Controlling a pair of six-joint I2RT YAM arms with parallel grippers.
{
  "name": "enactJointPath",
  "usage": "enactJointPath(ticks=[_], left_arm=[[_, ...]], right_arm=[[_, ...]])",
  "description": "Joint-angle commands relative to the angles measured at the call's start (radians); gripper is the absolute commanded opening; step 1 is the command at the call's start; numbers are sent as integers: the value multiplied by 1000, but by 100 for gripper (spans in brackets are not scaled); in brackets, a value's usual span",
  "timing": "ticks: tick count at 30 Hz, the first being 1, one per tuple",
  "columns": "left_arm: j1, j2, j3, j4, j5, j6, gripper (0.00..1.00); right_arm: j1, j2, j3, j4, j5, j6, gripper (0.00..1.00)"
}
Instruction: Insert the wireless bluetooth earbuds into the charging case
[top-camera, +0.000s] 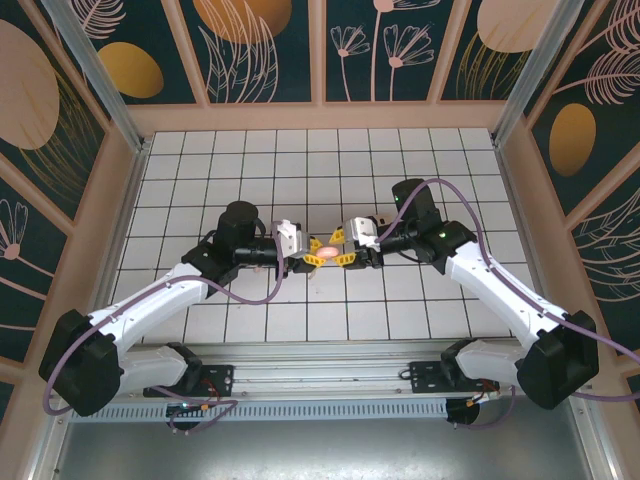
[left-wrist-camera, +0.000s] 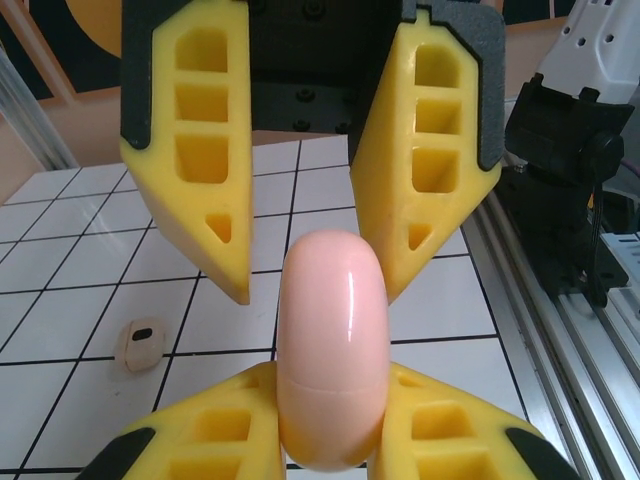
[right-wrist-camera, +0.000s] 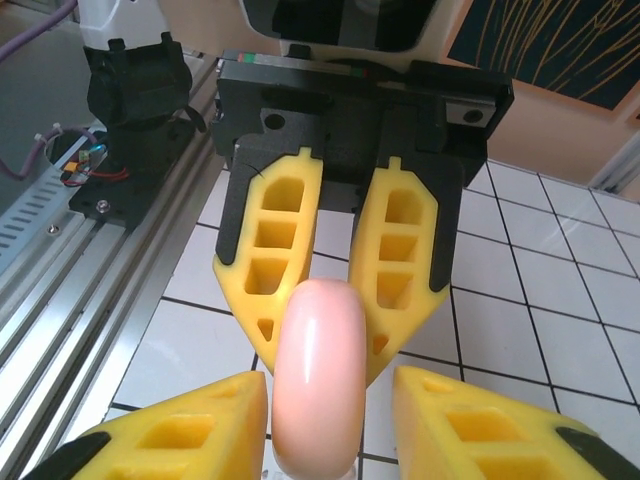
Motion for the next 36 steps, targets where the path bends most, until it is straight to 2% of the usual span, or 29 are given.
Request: enactJointPath(ticks=[1, 9, 16, 17, 36], left_arm=[[-1, -11, 24, -2, 24, 5, 20], [-2, -4, 17, -8, 24, 11, 19], [-2, -11, -2, -10, 19, 14, 18], [-2, -11, -2, -10, 19, 13, 18], [-2, -11, 4, -23, 6, 22, 18]], right_arm=[[6, -14, -16, 53, 7, 29, 39], [-5, -45, -40, 139, 11, 91, 40], [-5, -65, -69, 190, 75, 133, 40], [-33, -65, -73, 194, 78, 136, 40], [-52, -81, -100, 276, 99, 210, 40]])
